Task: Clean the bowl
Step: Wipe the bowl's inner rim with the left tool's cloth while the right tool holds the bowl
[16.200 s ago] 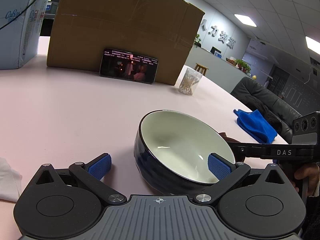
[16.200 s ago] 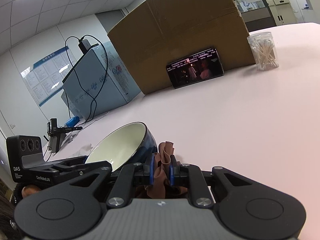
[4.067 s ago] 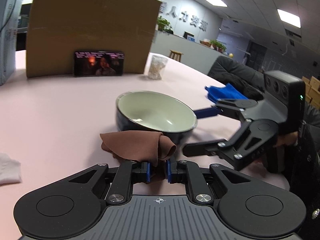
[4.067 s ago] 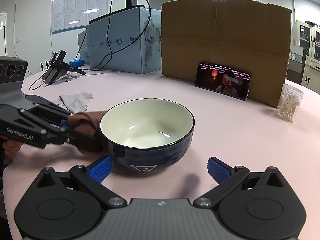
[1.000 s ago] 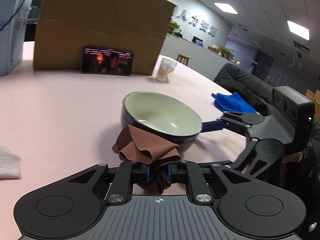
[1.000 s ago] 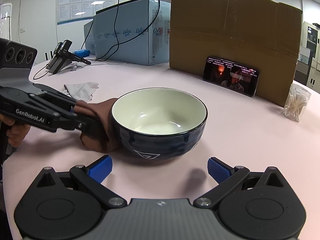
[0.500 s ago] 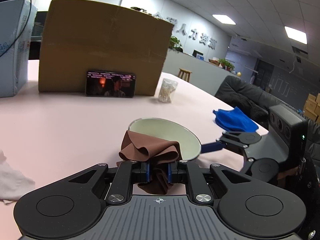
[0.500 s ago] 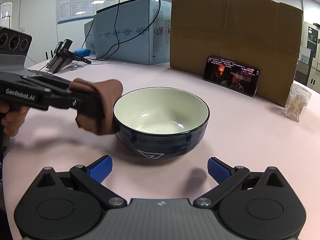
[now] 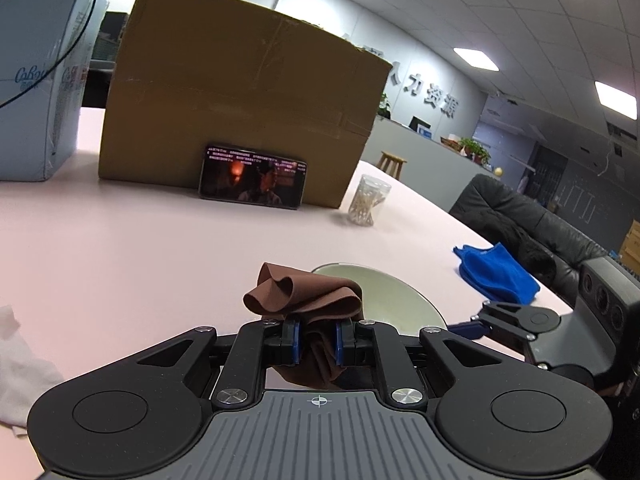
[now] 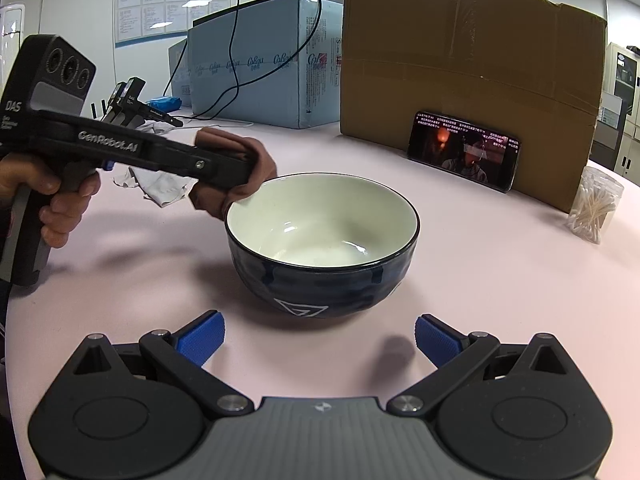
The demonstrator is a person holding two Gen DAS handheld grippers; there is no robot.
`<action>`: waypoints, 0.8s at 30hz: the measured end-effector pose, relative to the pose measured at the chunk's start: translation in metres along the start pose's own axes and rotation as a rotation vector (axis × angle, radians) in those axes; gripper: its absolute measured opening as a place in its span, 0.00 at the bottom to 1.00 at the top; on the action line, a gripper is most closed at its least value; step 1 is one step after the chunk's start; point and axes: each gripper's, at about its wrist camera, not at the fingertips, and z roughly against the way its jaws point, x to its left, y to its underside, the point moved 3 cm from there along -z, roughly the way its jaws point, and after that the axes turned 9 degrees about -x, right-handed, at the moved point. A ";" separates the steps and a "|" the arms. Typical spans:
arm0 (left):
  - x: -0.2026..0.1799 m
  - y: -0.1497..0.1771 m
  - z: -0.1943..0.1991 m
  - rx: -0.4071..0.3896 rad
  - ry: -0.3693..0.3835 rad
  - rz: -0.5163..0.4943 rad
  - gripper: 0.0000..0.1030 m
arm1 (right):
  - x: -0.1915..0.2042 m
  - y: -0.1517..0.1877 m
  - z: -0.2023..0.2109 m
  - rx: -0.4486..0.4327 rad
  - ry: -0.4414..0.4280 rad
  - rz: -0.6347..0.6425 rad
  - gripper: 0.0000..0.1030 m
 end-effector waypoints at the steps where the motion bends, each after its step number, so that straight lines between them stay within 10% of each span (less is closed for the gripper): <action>1: 0.002 -0.001 -0.003 -0.001 -0.002 0.010 0.14 | 0.000 0.000 0.000 0.000 0.000 0.000 1.00; 24: 0.021 0.014 -0.004 -0.015 0.046 0.232 0.18 | 0.000 0.001 0.000 0.011 -0.002 -0.002 1.00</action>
